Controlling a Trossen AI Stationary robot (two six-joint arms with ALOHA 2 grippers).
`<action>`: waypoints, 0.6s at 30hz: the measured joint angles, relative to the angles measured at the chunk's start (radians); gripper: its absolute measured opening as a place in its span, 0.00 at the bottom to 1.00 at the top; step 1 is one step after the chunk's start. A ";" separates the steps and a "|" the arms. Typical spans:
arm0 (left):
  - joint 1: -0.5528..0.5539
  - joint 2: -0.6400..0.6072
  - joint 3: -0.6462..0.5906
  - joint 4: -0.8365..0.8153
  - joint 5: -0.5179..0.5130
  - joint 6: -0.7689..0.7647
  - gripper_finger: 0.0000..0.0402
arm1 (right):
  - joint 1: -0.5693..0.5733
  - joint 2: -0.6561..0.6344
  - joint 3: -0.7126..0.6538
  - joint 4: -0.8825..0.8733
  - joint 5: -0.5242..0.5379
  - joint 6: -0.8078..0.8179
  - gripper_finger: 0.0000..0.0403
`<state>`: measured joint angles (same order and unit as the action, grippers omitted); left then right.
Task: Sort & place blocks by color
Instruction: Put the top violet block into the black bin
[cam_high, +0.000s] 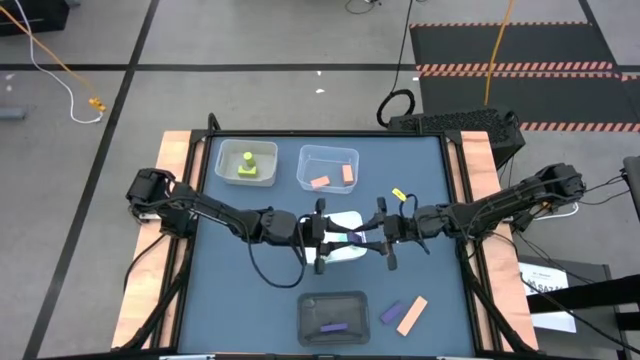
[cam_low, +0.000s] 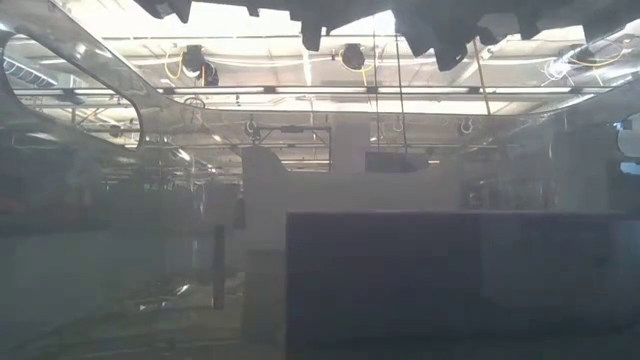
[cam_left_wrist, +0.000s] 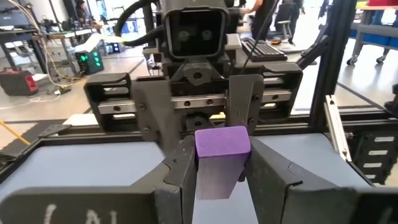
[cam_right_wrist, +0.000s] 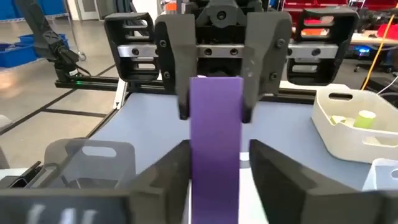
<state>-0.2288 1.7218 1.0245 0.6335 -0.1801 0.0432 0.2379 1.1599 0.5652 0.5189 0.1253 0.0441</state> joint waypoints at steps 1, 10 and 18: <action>-0.001 0.000 0.000 -0.002 0.001 -0.002 0.27 | 0.000 0.000 0.000 -0.008 0.000 0.004 0.43; -0.023 0.000 0.000 -0.080 0.012 -0.139 0.28 | -0.002 -0.125 0.000 -0.329 0.010 0.040 0.66; -0.093 0.002 0.000 -0.117 0.188 -0.406 0.28 | -0.002 -0.242 0.000 -0.622 0.010 0.314 0.64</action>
<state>-0.3218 1.7233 1.0245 0.5163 0.0075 -0.3627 0.2363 0.9179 0.5652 -0.1033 0.1351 0.3582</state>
